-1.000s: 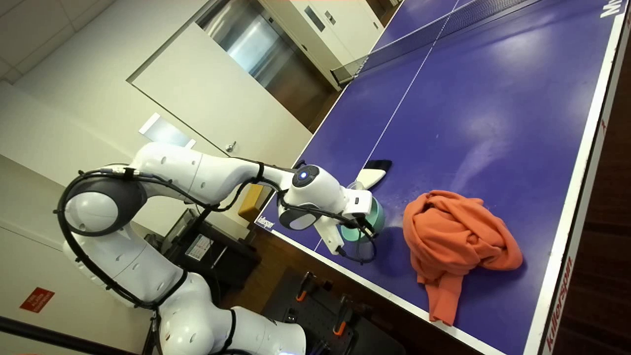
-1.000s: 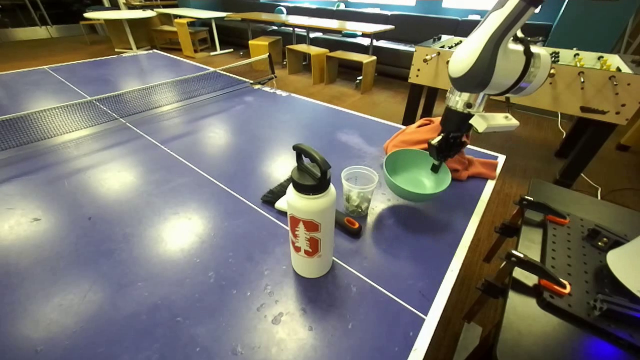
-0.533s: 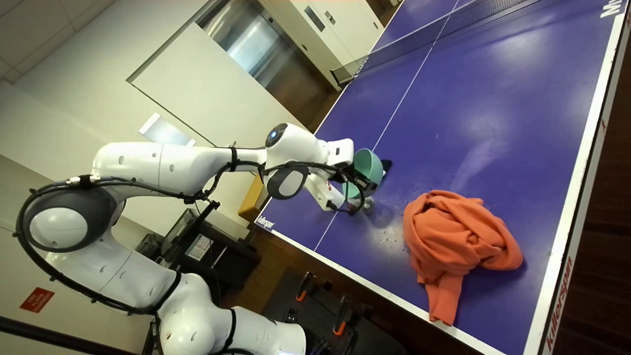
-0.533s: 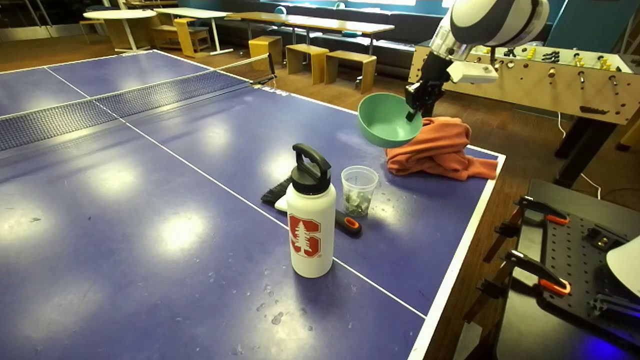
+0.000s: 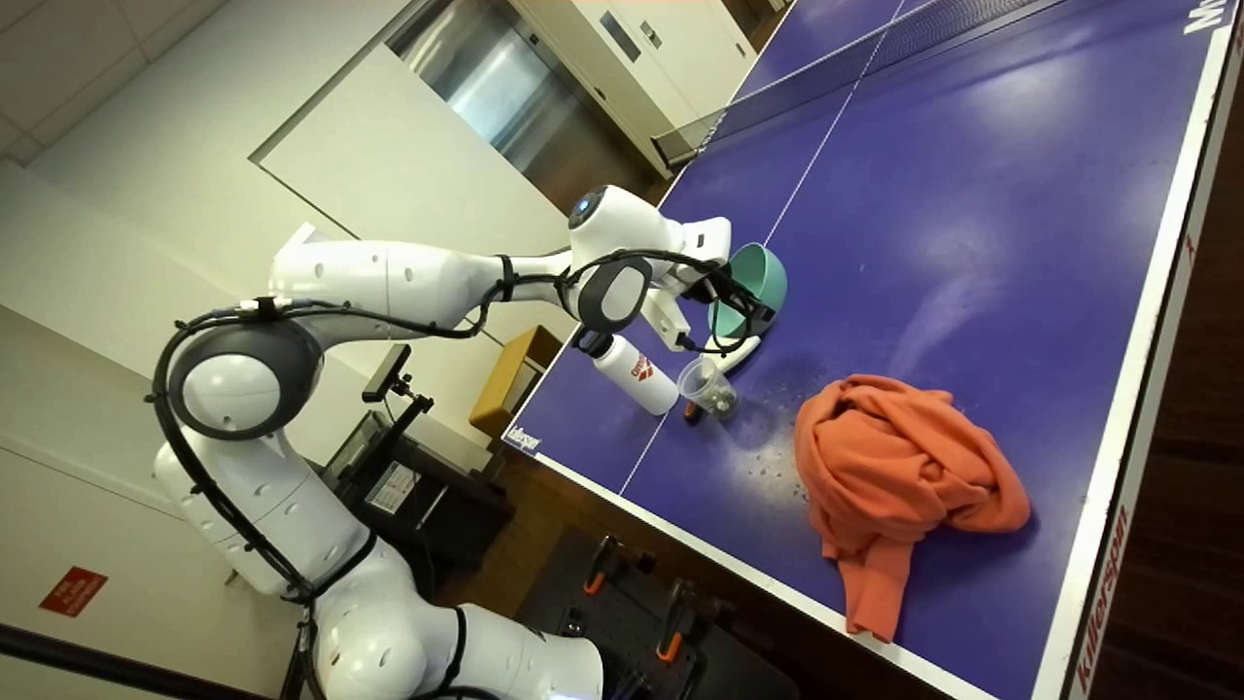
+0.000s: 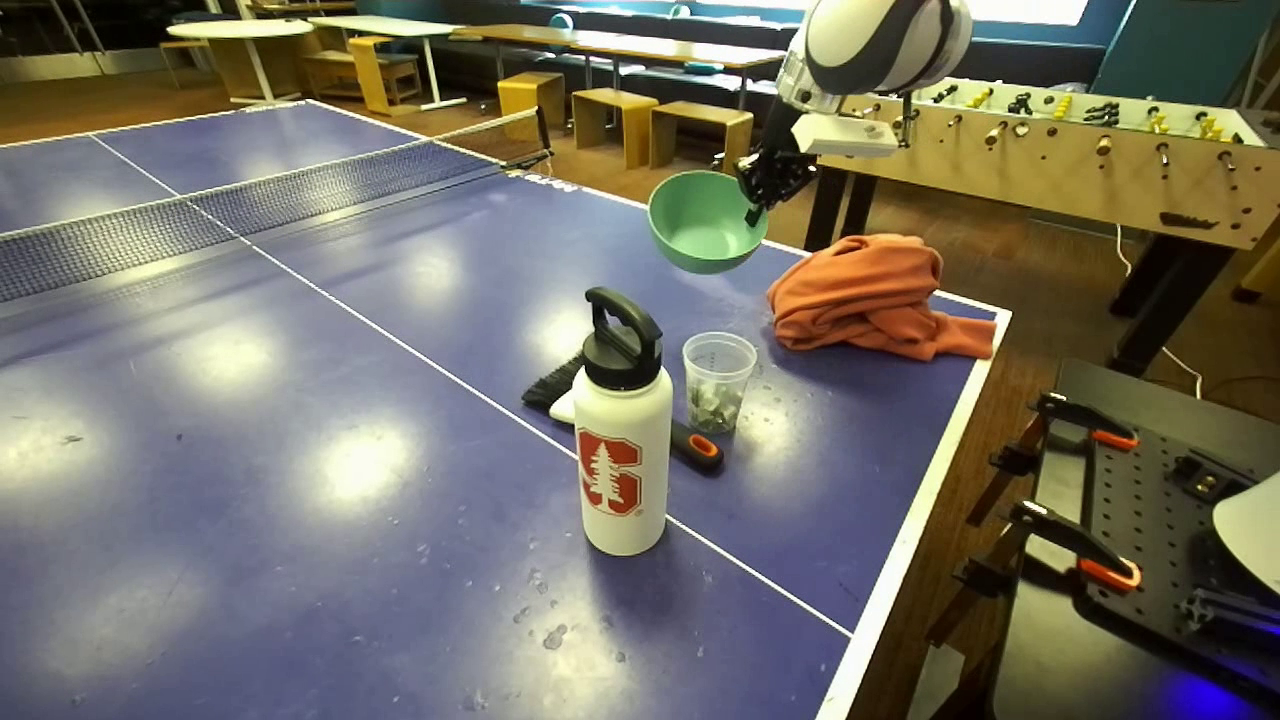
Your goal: Move the bowl away from you
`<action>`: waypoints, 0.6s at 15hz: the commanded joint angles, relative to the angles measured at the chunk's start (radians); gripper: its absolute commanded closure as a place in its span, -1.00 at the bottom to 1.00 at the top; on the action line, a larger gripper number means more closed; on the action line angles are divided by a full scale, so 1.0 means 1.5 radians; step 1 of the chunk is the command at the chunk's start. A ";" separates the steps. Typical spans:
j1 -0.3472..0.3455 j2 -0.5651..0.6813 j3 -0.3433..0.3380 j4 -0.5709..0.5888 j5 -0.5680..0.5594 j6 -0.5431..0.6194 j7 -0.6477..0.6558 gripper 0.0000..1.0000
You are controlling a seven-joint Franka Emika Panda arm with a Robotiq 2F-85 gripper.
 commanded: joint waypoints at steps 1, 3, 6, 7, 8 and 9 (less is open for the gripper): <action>0.017 0.090 -0.013 0.117 -0.011 -0.067 0.047 0.97; 0.020 0.134 -0.019 0.162 -0.013 -0.092 0.061 0.97; 0.012 0.197 -0.022 0.220 -0.009 -0.128 0.063 0.97; 0.009 0.221 -0.026 0.237 -0.010 -0.138 0.064 0.97; 0.005 0.240 -0.027 0.253 -0.007 -0.148 0.061 0.97; -0.002 0.260 -0.026 0.266 -0.003 -0.159 0.056 0.97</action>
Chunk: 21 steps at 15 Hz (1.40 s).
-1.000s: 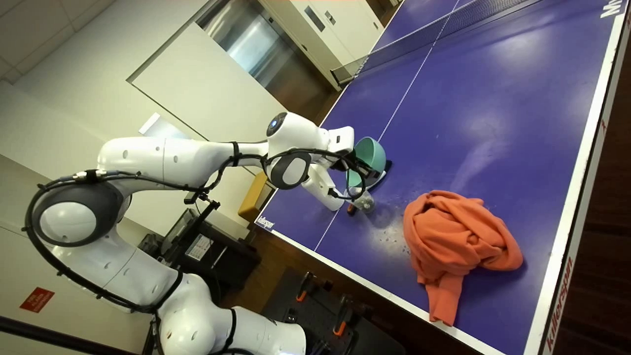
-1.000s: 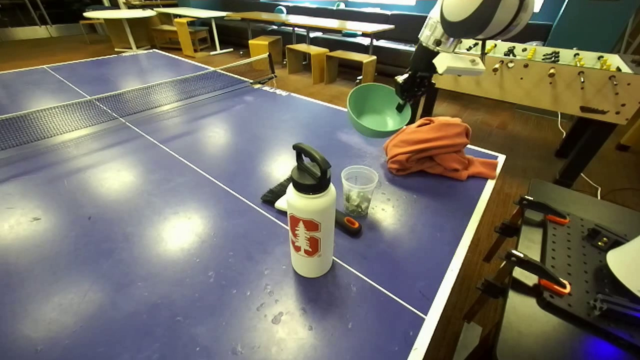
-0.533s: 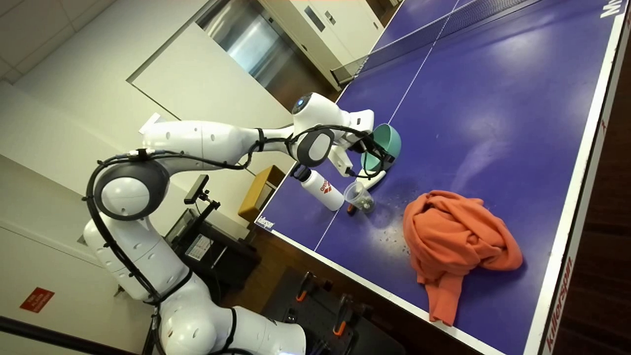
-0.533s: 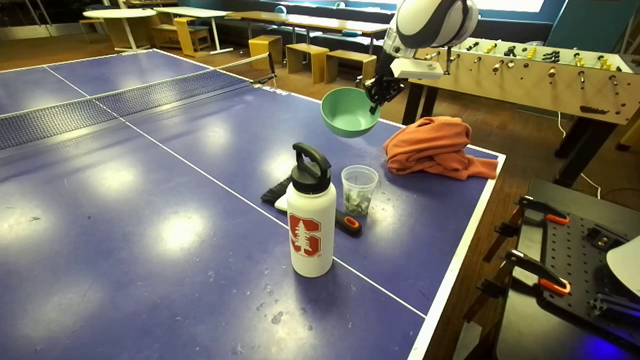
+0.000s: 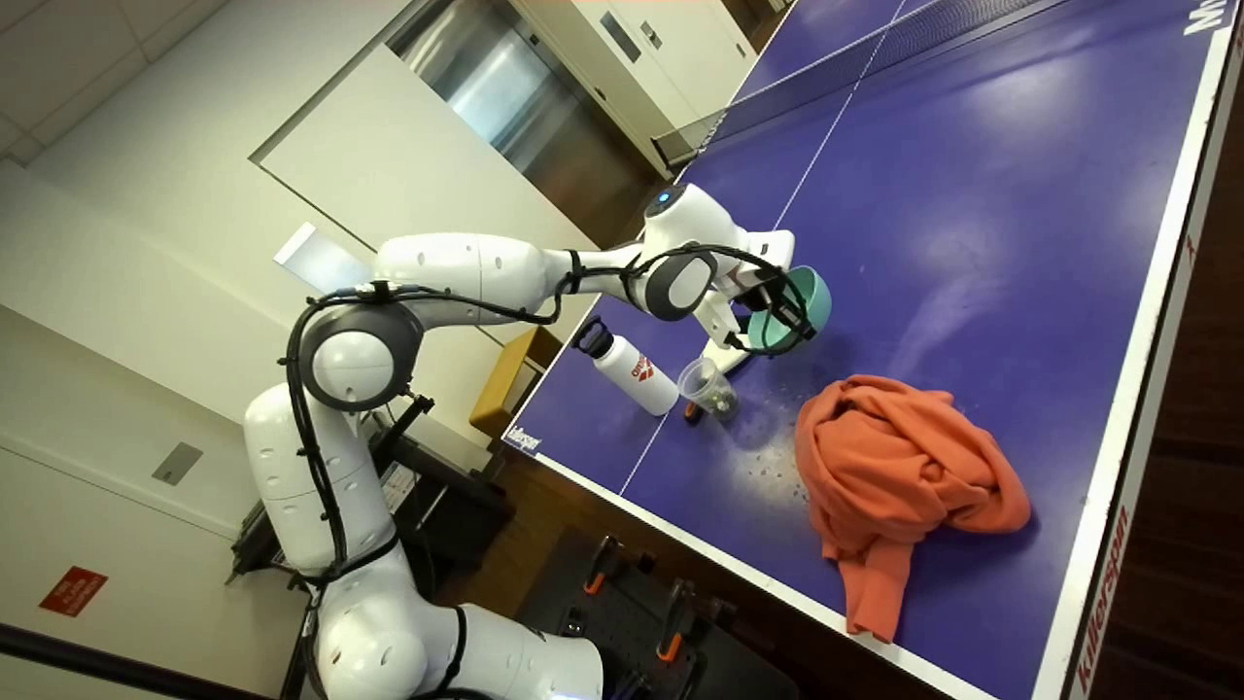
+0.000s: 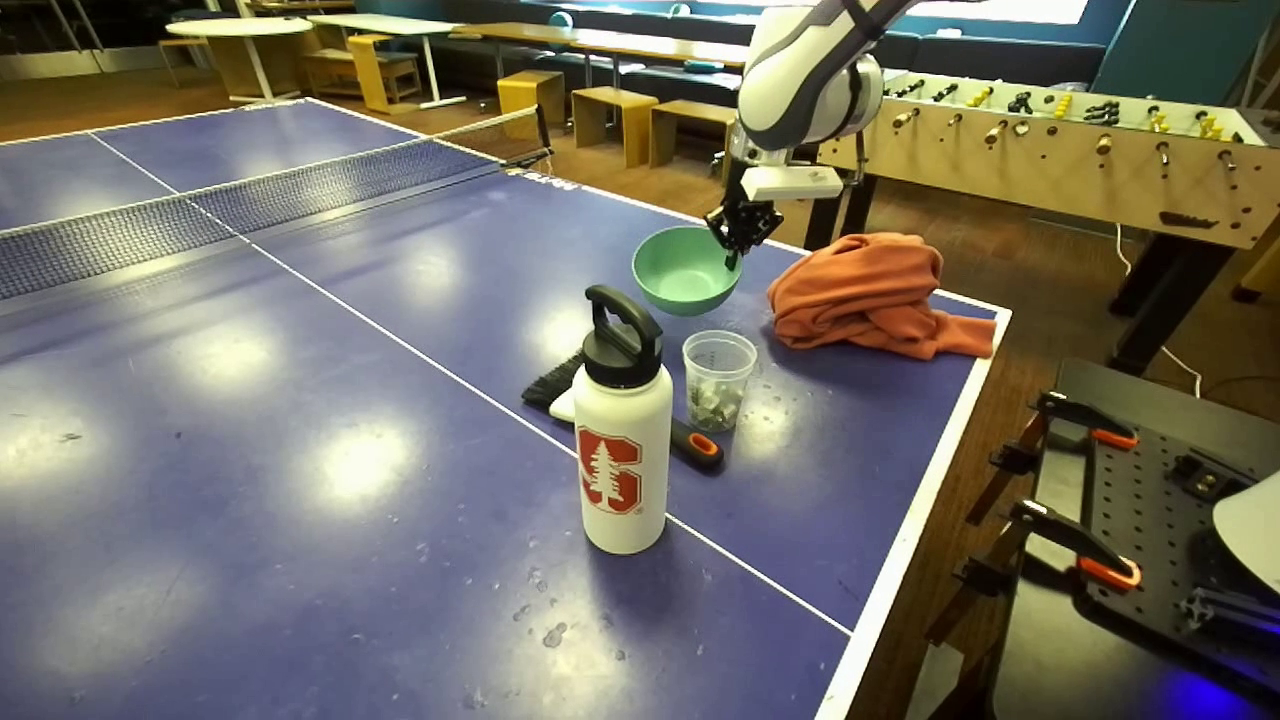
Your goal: Move the bowl away from you
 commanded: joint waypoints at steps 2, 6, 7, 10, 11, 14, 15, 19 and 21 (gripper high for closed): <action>-0.019 0.091 -0.001 0.089 0.003 -0.059 0.005 0.97; -0.038 0.112 0.019 0.106 0.015 -0.060 -0.022 0.39; -0.043 0.091 0.027 0.088 0.019 -0.052 -0.037 0.38; -0.053 0.005 0.042 -0.006 0.019 -0.033 -0.089 -0.04; -0.059 -0.030 0.047 -0.040 0.019 -0.045 -0.114 -0.20; -0.088 -0.127 0.077 -0.130 0.019 -0.082 -0.231 -0.64; -0.092 -0.160 0.080 -0.160 0.015 -0.096 -0.266 -0.77; -0.098 -0.301 0.081 -0.277 0.008 -0.164 -0.415 -1.00; -0.093 -0.372 0.074 -0.331 0.003 -0.211 -0.485 -1.00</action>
